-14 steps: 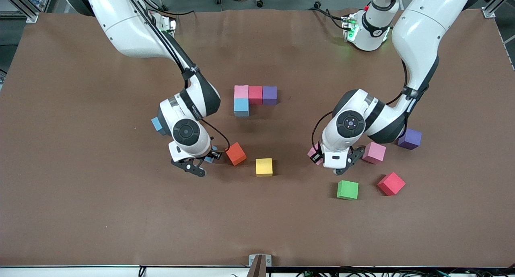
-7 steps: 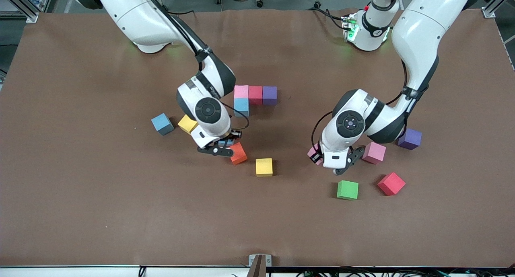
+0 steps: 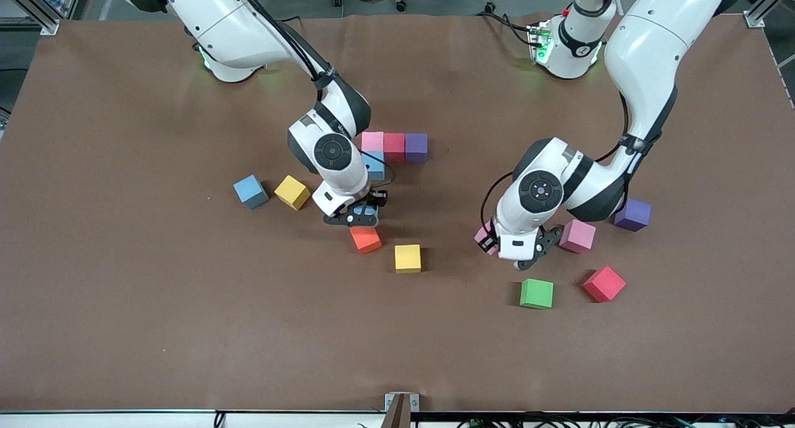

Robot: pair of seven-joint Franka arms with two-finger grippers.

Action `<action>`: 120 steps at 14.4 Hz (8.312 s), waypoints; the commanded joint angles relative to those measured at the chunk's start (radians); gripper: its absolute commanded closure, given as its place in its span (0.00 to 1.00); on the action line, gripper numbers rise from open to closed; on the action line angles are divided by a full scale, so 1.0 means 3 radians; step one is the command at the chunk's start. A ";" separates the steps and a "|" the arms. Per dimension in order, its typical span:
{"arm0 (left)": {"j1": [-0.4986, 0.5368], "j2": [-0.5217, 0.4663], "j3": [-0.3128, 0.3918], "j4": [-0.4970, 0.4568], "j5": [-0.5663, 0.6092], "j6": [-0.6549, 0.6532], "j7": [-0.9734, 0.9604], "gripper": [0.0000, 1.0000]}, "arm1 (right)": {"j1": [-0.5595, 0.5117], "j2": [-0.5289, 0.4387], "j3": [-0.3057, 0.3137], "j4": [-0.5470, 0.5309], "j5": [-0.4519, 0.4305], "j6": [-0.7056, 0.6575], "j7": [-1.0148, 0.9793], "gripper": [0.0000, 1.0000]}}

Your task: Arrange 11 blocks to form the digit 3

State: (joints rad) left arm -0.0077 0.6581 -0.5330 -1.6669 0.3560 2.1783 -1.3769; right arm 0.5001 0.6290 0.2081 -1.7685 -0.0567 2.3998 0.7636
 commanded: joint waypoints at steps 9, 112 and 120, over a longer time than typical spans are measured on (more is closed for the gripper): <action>-0.0015 0.0005 0.0008 0.0049 -0.0016 -0.0046 0.0029 0.88 | -0.0010 -0.0420 0.0084 -0.0650 -0.0041 0.0427 0.0001 1.00; -0.0296 0.0189 -0.0258 0.0192 -0.0139 -0.0174 -0.2579 0.87 | -0.0040 -0.0220 0.0068 0.0044 -0.0026 -0.0241 -0.0019 0.00; -0.0557 0.0225 -0.0253 0.0162 -0.0134 0.0036 -0.3345 0.86 | -0.0690 -0.0251 0.0043 0.0388 -0.0056 -0.0677 -0.0122 0.00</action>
State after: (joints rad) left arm -0.1451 0.7168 -0.6115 -1.6229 0.3170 2.1740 -2.3038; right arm 0.3364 0.5735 0.2106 -1.6418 -0.0615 2.2194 0.7290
